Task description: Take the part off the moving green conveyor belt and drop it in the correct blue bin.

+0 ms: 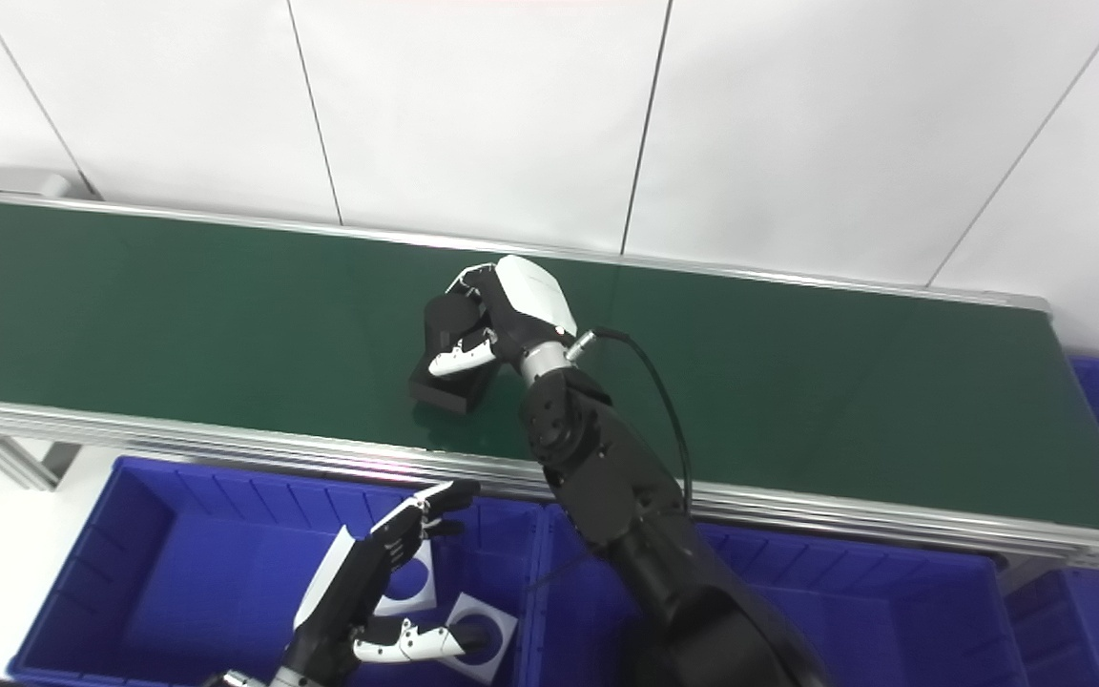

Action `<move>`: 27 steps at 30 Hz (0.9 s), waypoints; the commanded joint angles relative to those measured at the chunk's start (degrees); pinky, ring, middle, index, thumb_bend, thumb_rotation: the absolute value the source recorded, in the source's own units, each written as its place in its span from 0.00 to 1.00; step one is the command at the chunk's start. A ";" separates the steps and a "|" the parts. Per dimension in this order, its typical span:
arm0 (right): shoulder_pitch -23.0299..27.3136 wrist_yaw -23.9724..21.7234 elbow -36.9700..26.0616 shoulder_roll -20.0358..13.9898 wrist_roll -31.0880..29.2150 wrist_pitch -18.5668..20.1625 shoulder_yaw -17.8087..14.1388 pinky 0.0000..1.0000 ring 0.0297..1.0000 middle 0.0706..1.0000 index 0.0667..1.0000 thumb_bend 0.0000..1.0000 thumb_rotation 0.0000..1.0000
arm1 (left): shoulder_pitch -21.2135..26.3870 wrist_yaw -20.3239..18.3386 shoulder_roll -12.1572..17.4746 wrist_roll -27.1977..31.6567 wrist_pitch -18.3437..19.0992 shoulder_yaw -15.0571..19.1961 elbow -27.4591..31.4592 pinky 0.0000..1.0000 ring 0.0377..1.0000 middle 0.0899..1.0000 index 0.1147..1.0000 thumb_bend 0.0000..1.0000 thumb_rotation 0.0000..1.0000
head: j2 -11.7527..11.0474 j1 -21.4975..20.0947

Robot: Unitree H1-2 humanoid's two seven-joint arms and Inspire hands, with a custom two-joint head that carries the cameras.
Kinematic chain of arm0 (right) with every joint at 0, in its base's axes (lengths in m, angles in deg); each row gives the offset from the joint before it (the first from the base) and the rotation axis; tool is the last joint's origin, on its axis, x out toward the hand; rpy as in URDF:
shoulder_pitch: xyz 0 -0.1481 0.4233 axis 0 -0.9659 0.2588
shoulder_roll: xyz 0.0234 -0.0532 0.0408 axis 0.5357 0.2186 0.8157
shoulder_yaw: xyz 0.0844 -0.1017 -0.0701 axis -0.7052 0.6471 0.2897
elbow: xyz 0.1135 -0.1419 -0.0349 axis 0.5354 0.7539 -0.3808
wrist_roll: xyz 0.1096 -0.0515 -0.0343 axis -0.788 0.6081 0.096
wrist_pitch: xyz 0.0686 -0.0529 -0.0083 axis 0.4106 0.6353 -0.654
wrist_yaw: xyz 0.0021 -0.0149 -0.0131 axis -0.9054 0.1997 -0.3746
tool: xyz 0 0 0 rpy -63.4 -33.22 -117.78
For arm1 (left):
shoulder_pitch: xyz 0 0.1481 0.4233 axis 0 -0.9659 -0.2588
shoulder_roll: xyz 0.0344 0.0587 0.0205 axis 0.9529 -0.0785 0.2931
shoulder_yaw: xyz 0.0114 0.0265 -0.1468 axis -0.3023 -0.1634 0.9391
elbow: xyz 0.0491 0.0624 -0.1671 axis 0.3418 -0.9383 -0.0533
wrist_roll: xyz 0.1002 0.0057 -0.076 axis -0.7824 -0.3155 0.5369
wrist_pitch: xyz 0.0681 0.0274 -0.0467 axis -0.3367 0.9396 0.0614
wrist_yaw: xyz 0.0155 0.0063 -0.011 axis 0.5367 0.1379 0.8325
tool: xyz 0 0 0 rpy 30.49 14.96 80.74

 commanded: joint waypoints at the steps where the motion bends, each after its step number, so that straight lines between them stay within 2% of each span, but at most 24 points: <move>1: 0.96 1.24 -6.94 -0.35 -0.40 -2.32 -1.72 0.43 0.40 0.49 0.47 0.51 0.00 | 0.67 -0.42 0.13 1.81 -2.29 0.16 0.75 0.80 0.85 0.86 0.80 0.84 0.31 | 0.04 -0.06; 4: -2.02 -1.07 -15.65 -1.44 -2.23 -0.58 -3.94 0.42 0.40 0.48 0.47 0.51 0.00 | 0.92 -0.46 0.35 2.14 -2.30 0.19 0.63 0.79 0.85 0.86 0.80 0.84 0.30 | 0.28 -0.50; 9: -7.66 -5.56 -30.99 -3.54 -2.97 5.20 -7.07 0.34 0.36 0.45 0.53 0.51 0.00 | 1.04 -1.04 0.86 2.82 -2.27 0.39 0.71 0.79 0.85 0.86 0.81 0.84 0.32 | 0.79 -1.31; 12: -11.34 -7.70 -38.34 -4.56 -4.49 6.63 -8.97 0.35 0.36 0.45 0.53 0.51 0.00 | 0.97 -1.20 1.17 3.09 -2.26 0.64 1.08 0.80 0.86 0.87 0.81 0.84 0.32 | 1.58 -2.13; 20: -20.09 -11.99 -52.81 -6.78 -6.35 11.54 -12.52 0.39 0.38 0.45 0.51 0.51 0.00 | 0.78 -2.79 1.67 4.07 -2.29 1.77 2.03 0.81 0.87 0.88 0.83 0.84 0.33 | 3.76 -1.61; 24: -26.02 -13.03 -57.41 -9.10 -7.67 10.44 -14.11 0.38 0.38 0.45 0.52 0.51 0.00 | 0.53 -3.85 1.36 4.94 -2.00 2.86 3.25 0.82 0.88 0.89 0.84 0.83 0.31 | 6.37 -0.48; 27: -27.94 -13.51 -59.21 -9.83 -8.04 10.72 -14.72 0.36 0.37 0.45 0.52 0.51 0.00 | 0.34 -4.59 1.24 5.52 -1.55 3.46 4.31 0.82 0.88 0.89 0.84 0.83 0.32 | 7.39 -0.34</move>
